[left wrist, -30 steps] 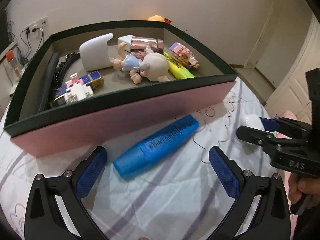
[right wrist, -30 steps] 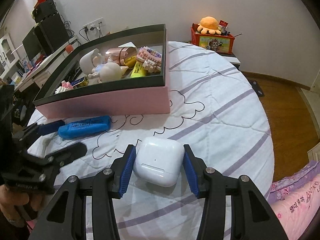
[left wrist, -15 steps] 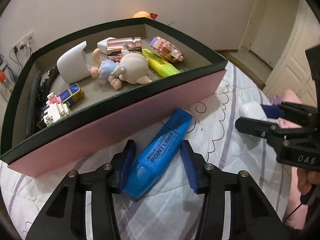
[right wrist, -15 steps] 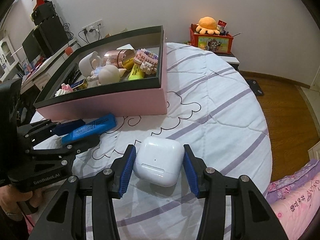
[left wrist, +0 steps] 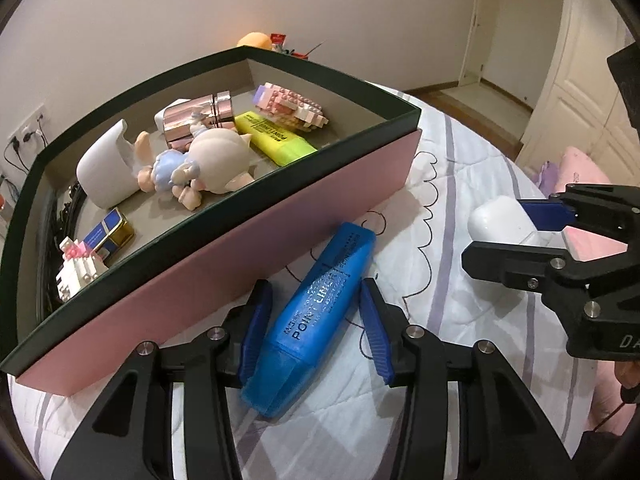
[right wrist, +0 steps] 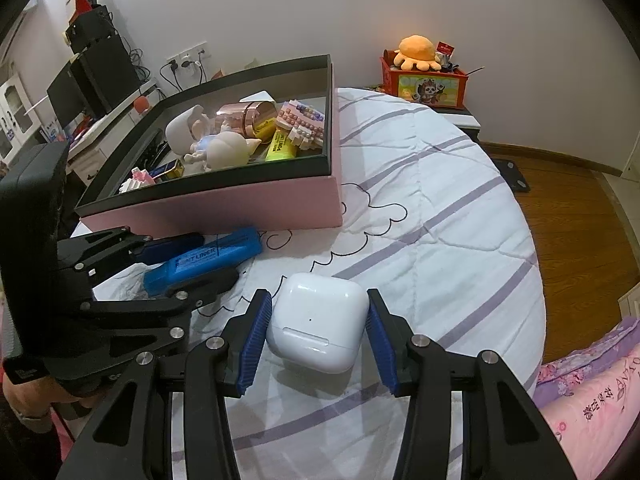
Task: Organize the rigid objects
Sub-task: 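Grasp the blue highlighter with the left tool while the right tool holds the earbud case, then carry the highlighter and earbud case into the pink box and open both tools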
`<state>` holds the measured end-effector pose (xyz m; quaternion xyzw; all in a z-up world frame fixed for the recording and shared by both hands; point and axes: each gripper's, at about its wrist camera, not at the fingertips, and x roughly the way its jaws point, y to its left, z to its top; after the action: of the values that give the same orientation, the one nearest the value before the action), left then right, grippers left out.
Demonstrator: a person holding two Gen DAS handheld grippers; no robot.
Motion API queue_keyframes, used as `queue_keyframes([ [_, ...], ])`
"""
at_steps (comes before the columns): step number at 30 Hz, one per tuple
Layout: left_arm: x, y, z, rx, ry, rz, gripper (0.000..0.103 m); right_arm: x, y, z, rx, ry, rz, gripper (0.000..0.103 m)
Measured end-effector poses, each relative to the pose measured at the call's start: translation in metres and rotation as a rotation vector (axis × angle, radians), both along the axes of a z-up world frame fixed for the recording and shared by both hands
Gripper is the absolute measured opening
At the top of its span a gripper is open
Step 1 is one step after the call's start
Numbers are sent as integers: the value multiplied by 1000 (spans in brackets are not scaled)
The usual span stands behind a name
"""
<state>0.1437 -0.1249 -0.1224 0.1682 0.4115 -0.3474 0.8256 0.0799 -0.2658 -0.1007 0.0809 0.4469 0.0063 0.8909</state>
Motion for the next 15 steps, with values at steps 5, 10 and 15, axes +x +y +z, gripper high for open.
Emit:
queue_keyframes([
  [5, -15, 8, 1, -44, 24, 22, 26, -4, -4, 4, -1, -7, -11, 48],
  [10, -32, 25, 4, -111, 64, 76, 26, -6, -3, 5, 3, -11, -7, 48],
  [15, -48, 40, 10, -141, 75, 123, 26, -8, 5, 8, 16, -13, 22, 48],
])
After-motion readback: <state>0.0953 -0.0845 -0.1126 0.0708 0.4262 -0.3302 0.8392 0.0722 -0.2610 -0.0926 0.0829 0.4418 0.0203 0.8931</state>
